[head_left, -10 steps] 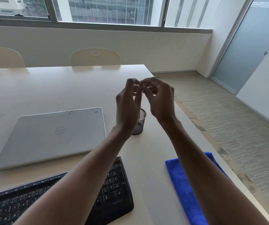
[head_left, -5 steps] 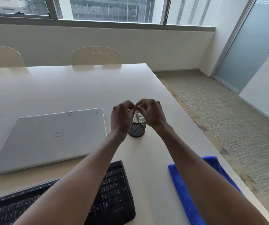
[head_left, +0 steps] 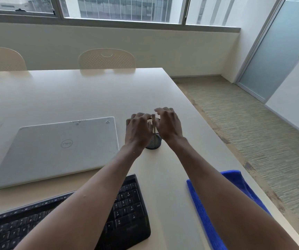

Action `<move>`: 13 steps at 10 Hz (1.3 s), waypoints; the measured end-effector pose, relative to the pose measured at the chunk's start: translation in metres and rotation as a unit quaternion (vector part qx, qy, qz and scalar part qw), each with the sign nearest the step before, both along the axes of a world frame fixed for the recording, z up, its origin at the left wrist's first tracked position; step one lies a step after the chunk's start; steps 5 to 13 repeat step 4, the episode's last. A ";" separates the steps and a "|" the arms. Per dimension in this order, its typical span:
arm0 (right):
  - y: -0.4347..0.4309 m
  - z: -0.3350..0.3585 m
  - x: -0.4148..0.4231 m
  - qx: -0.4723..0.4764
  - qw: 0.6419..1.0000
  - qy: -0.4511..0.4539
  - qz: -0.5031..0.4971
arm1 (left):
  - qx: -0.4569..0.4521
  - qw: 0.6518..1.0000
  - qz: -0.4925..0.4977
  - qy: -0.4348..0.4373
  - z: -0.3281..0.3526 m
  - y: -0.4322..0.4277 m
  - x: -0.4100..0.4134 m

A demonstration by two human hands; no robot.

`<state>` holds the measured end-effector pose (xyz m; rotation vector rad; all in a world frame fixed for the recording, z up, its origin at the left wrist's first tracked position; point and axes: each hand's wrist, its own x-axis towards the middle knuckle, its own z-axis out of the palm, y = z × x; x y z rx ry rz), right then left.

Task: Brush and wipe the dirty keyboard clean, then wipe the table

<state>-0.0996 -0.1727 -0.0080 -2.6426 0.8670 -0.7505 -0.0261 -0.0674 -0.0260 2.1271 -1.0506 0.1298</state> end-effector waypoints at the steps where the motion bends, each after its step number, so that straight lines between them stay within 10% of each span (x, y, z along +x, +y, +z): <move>1: 0.010 0.001 -0.004 -0.016 1.000 -0.004 -0.014 | 0.008 1.000 -0.001 -0.001 -0.001 0.005 -0.003; 13: 0.050 0.010 0.005 -0.052 0.998 -0.025 -0.003 | 0.004 1.000 0.013 -0.019 -0.001 0.042 0.002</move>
